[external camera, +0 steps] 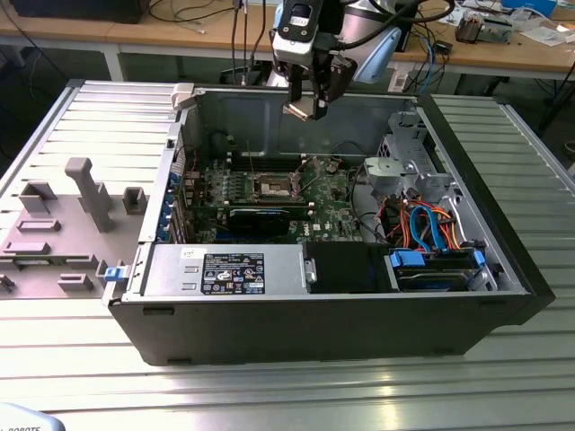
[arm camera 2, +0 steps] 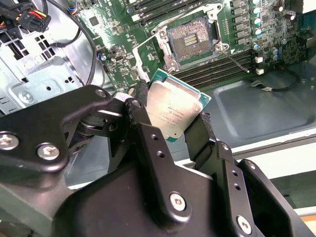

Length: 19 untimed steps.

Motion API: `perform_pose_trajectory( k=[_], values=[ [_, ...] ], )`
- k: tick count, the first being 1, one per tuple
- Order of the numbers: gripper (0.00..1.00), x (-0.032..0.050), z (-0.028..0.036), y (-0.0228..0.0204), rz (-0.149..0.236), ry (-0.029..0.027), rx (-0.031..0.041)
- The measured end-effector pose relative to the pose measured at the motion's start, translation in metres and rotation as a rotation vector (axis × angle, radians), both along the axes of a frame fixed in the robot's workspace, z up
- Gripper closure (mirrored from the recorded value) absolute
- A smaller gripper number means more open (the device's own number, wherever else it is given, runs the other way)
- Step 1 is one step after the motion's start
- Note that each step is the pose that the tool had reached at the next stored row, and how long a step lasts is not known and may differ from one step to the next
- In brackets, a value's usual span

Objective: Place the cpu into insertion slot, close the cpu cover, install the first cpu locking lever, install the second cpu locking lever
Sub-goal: 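Place the cpu into insertion slot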

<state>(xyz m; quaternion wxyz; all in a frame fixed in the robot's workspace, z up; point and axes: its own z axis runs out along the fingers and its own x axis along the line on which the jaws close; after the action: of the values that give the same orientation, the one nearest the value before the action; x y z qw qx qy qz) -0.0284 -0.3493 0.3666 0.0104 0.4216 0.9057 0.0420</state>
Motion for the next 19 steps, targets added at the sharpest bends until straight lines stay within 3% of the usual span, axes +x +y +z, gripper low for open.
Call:
perform_pose_trajectory(
  k=[13,19],
  values=[
    [0.46,0.0,0.0,0.0,-0.002,0.0,0.0],
    [0.46,0.0,-0.0011,0.0,-0.086,0.0001,-0.0006]
  ],
)
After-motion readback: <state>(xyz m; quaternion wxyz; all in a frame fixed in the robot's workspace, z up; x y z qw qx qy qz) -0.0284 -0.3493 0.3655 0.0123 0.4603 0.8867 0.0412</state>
